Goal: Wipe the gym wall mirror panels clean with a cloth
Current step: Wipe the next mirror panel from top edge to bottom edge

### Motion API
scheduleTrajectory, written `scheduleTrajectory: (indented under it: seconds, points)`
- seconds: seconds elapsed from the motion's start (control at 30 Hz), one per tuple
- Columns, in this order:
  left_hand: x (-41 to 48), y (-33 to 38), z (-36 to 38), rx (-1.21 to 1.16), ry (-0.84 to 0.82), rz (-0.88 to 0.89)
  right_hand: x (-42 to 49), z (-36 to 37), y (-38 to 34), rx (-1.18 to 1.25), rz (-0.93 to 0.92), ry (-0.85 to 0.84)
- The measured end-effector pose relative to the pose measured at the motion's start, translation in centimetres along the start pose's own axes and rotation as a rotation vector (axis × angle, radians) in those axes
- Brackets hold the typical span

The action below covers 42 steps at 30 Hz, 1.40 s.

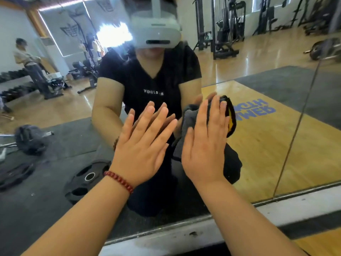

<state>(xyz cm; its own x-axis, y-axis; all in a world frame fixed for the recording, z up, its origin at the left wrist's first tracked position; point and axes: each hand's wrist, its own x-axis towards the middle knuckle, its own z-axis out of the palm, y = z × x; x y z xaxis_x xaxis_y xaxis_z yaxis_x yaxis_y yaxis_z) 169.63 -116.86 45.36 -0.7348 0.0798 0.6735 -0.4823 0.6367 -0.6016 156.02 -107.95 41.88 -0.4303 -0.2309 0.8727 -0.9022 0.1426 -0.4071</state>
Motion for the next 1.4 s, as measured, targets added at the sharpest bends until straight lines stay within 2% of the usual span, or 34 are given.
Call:
scheduleTrajectory:
  seconds: [0.07, 0.23, 0.33, 0.43, 0.5, 0.67, 0.73, 0.83, 0.9, 0.97, 1.07, 1.13, 1.3, 1.4]
  points:
    - [-0.2, 0.0, 0.3, 0.012, 0.029, 0.005, -0.7, 0.7, -0.5, 0.029, -0.007, -0.018]
    - [-2.1, 0.1, 1.0, 0.017, -0.007, 0.121, -4.1, 3.1, 4.5, -0.183, -0.224, 0.025]
    - [-3.4, 0.9, 2.1, 0.083, -0.052, 0.173, -9.4, 3.8, 8.1, -0.208, -0.142, 0.012]
    - [-3.4, 1.3, 2.9, 0.066, -0.035, 0.137, -12.1, 4.0, 9.1, -0.203, -0.068, -0.044]
    - [-3.3, 1.4, 2.9, 0.039, -0.041, 0.117, -10.0, 3.7, 7.9, -0.179, -0.137, -0.033]
    - [-4.0, 1.2, 3.1, 0.137, -0.015, 0.146, -3.9, 3.1, 6.3, -0.175, -0.454, 0.018]
    - [-4.0, 1.3, 3.2, 0.145, -0.007, 0.144, -4.7, 2.9, 8.1, -0.195, -0.638, -0.03]
    - [-3.8, 1.4, 2.8, 0.123, -0.011, 0.136, -5.5, 1.6, 10.9, -0.33, -0.93, -0.186]
    - [-3.4, 1.7, 1.8, 0.048, 0.001, 0.113, -2.4, 0.4, 10.1, -0.341, -0.943, -0.17]
    - [-2.2, 1.6, 0.5, -0.019, 0.027, 0.081, 2.9, -0.8, 7.4, -0.286, -0.845, -0.036]
    - [-0.1, -0.1, -0.8, 0.009, 0.087, 0.033, 8.4, -2.0, 4.5, -0.276, -0.79, 0.036]
    - [1.1, -1.4, -1.1, 0.063, 0.11, 0.014, 8.1, -2.2, 5.0, -0.288, -0.852, 0.003]
    - [2.2, -2.3, -1.0, 0.149, 0.052, 0.047, 5.1, -2.4, 9.0, -0.391, -1.177, -0.182]
    - [2.5, -2.3, -1.5, 0.119, 0.055, 0.053, 9.4, -3.4, 6.6, -0.32, -1.108, -0.101]
